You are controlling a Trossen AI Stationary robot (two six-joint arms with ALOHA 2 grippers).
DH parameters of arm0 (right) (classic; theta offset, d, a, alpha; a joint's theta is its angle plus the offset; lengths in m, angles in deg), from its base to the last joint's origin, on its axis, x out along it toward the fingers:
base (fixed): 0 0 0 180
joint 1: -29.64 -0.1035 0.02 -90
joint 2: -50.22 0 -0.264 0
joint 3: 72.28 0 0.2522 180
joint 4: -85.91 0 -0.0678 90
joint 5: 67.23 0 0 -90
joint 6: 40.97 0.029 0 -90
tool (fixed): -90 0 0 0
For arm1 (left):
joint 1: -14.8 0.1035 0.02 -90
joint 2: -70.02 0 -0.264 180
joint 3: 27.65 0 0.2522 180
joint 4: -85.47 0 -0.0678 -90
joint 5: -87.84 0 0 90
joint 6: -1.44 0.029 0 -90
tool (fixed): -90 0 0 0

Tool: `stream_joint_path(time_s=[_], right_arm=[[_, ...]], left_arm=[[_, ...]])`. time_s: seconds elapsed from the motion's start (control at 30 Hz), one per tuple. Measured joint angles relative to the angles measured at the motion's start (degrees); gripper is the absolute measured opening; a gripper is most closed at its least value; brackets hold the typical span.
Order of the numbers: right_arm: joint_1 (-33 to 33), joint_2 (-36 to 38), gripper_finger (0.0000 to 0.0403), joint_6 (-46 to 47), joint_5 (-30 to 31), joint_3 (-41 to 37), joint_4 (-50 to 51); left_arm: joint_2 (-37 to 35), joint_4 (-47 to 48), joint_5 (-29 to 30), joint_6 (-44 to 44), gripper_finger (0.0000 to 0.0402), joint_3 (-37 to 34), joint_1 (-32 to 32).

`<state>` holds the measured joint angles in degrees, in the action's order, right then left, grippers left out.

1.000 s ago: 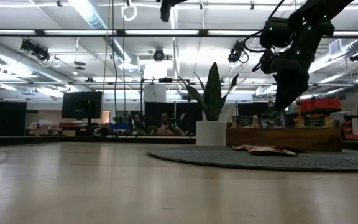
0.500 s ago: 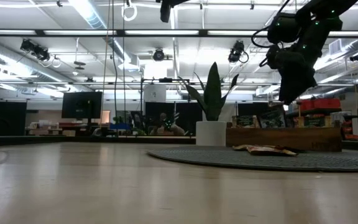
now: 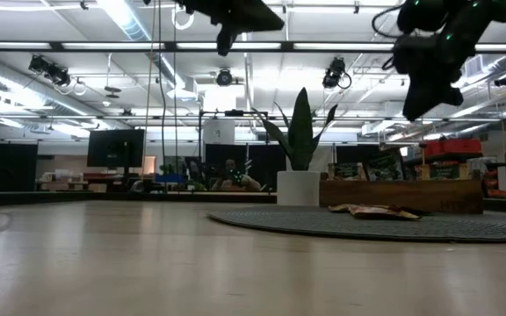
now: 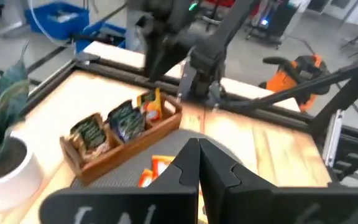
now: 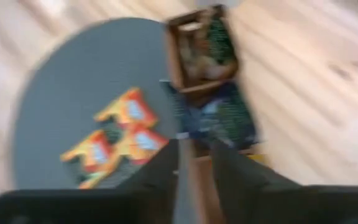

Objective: Pick & Place Tea
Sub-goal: Put the yellow tea bag into the wooden organizer

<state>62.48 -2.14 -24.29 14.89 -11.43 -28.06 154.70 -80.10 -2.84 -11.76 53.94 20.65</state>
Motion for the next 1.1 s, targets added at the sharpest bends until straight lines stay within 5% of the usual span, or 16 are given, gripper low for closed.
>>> stream_joint_path(time_s=[0.13, 0.23, 0.53, 0.67, 0.9, 1.1], right_arm=[[-6.53, 3.36, 0.0023, 4.18, -2.23, 0.0, -0.18], [-13.22, 3.61, 0.0014, 7.36, -2.2, 0.0, -2.48], [-27.99, -2.89, 0.0072, 14.0, 9.25, -1.44, -7.88], [-30.27, -7.37, 0.0097, 4.12, 4.13, -4.6, -10.97], [-36.07, -17.62, 0.0187, -10.8, 4.05, -6.36, -17.4], [-38.62, -25.47, 0.0273, -16.56, 12.69, -6.4, -18.29]], left_arm=[[1.08, 2.14, 0.06, -1.23, 0.0018, -0.07, 0.55], [2.03, 1.19, 0.05, -1.44, 0.004, 0.11, 1.16], [2.58, 1.98, 0.03, -1.17, 0.0097, 0.0, 2.49], [2.58, 2.26, -0.56, -1.16, 0.011, 0.0, 2.47], [2.58, 4.54, -1.02, -1.13, 0.0113, 0.0, 2.29], [2.58, 5.84, -1.03, -1.11, 0.0113, 0.0, 2.01]])
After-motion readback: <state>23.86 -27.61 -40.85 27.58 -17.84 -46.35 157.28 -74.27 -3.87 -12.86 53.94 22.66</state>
